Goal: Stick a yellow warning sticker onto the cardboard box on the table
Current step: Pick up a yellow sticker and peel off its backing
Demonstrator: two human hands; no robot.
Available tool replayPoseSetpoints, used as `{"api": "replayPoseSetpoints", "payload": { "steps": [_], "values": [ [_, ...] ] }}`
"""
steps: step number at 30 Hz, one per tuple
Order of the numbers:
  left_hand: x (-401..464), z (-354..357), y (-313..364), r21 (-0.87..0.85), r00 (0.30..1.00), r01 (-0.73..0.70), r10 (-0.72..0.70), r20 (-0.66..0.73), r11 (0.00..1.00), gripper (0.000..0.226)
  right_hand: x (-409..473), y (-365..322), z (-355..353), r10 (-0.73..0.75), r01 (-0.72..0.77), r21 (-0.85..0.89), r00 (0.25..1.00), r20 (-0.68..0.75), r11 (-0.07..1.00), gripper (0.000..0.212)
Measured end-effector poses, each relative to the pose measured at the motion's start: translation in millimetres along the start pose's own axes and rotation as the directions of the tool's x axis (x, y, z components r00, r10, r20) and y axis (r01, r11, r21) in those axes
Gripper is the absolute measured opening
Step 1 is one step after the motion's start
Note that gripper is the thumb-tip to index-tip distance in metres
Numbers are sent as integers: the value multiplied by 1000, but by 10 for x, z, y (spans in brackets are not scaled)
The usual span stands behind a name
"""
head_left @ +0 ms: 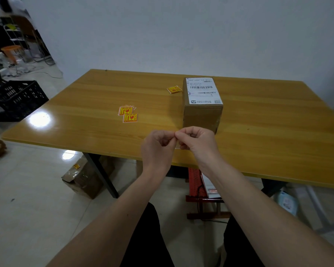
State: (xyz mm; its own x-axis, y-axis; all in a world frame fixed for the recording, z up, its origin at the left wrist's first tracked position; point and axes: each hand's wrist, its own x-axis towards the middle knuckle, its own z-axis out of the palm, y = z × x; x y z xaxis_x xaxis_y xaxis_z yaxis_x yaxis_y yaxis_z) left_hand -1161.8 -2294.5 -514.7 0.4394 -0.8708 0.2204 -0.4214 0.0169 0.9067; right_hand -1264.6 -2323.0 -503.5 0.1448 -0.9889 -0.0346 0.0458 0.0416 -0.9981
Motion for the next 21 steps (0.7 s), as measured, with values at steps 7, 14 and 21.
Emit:
{"api": "replayPoseSetpoints", "payload": {
  "steps": [7,14,21],
  "values": [
    [-25,1,27,-55,1000,-4,4,2,998,14,9,22,-28,-18,17,9,999,28,1000,8],
    [-56,-21,104,-172,999,10,-3,40,985,30,-4,20,-47,-58,54,74,997,44,996,14],
    [-73,-24,164,-324,995,84,-65,69,942,20,-22,25,-63,-72,66,107,996,53,992,16]
  ]
}}
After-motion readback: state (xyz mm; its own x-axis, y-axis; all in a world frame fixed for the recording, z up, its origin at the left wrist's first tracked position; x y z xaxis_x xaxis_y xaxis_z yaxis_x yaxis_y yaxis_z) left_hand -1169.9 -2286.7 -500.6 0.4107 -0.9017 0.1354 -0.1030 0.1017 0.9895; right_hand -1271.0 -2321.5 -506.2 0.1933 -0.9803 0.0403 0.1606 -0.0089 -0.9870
